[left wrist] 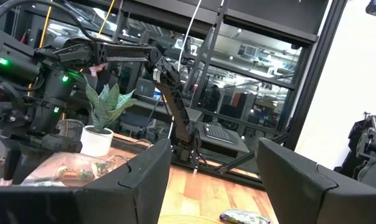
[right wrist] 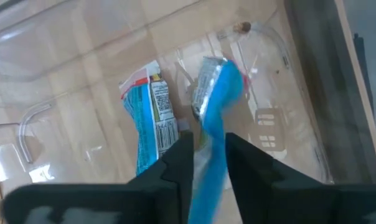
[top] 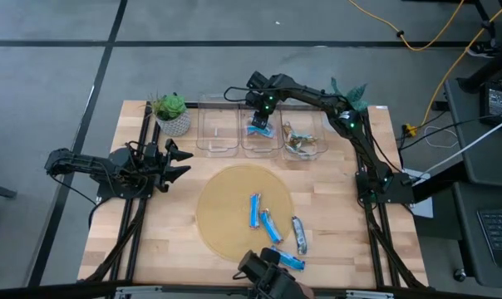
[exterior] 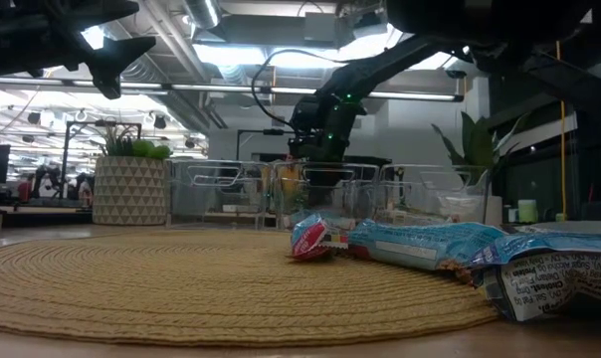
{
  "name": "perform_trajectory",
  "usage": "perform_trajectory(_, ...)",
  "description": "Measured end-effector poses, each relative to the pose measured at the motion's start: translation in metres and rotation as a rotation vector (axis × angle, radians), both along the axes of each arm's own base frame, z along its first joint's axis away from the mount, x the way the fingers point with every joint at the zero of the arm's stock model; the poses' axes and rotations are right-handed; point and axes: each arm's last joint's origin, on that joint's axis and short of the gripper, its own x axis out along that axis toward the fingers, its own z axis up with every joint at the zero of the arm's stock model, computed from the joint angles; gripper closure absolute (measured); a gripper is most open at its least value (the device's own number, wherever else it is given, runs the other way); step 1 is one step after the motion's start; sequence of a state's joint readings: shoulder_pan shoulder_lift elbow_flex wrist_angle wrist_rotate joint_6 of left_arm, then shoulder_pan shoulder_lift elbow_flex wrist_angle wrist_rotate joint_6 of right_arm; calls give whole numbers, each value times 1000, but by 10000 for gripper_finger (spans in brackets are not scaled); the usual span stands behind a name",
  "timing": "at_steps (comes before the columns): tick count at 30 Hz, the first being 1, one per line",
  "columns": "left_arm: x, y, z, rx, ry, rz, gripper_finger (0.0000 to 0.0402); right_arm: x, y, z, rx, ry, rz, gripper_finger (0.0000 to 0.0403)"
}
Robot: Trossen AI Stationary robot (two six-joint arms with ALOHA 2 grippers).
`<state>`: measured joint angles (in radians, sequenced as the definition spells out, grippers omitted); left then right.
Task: Pick and place Granola Bars by type
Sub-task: Put the red granola bar into the middle transparent bin
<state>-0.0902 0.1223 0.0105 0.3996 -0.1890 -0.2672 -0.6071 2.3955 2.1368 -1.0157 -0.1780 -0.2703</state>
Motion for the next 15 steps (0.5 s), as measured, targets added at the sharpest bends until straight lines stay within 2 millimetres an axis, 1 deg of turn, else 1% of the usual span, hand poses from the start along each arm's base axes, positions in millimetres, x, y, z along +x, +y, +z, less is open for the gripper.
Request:
perform_trajectory(4,0,0,0,0,0,0,176,0,0,0,-1,-1,0,267)
perform_trajectory(7,0,0,0,0,0,0,176,0,0,3,-1,-1,-4,251)
perform_trajectory(11,0,0,0,0,0,0,176,3,1,13,-33,0,-7,244)
perform_trajectory(15,0,0,0,0,0,0,176,7,4,30,-94,2,-5,248)
